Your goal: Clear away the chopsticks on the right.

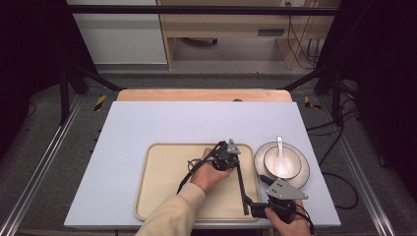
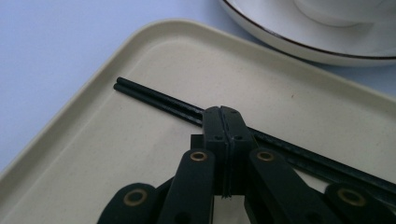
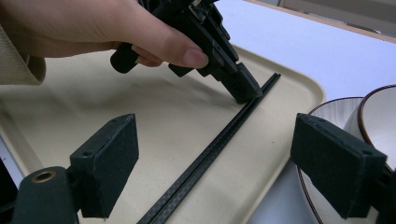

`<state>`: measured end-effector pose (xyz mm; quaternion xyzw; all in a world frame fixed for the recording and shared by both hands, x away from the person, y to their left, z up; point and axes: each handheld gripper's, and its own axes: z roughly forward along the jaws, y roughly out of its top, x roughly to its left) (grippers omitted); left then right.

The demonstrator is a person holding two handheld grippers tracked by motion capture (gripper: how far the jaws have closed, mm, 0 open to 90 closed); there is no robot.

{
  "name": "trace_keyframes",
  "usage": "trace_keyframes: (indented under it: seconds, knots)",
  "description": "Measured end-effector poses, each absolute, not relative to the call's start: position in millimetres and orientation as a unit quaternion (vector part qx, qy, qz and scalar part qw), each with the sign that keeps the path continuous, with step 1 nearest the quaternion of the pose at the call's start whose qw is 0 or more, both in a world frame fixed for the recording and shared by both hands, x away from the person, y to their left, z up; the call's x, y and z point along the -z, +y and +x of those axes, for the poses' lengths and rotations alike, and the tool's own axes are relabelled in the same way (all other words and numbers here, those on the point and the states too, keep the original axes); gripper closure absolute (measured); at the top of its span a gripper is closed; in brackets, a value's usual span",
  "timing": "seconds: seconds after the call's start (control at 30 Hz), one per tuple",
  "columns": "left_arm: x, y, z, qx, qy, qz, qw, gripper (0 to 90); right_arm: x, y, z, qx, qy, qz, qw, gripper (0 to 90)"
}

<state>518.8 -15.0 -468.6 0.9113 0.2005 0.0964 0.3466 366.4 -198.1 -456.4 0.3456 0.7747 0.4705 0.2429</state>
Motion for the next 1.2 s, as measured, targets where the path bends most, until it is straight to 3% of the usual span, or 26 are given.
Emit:
trace_keyframes:
  seconds: [0.43, 0.87, 1.03, 1.2]
  knots:
    - [465.9, -19.0, 516.3, -0.097, 0.191, 0.909, 0.357, 89.8, 456.1, -198.3, 366.4, -0.471, 0.774, 0.346, 0.244, 14.6]
    - [449.7, 5.1, 505.9, -0.114, 0.187, 0.895, 0.388, 88.8, 455.1, -195.9, 365.2, -0.468, 0.777, 0.335, 0.256, 13.2]
    - [443.2, 25.4, 492.7, -0.134, 0.186, 0.881, 0.415, 79.3, 454.7, -194.7, 365.3, -0.465, 0.778, 0.332, 0.262, 12.8]
    - [436.2, 48.0, 481.6, -0.155, 0.188, 0.868, 0.432, 60.8, 452.3, -192.3, 364.8, -0.468, 0.776, 0.326, 0.271, 10.6]
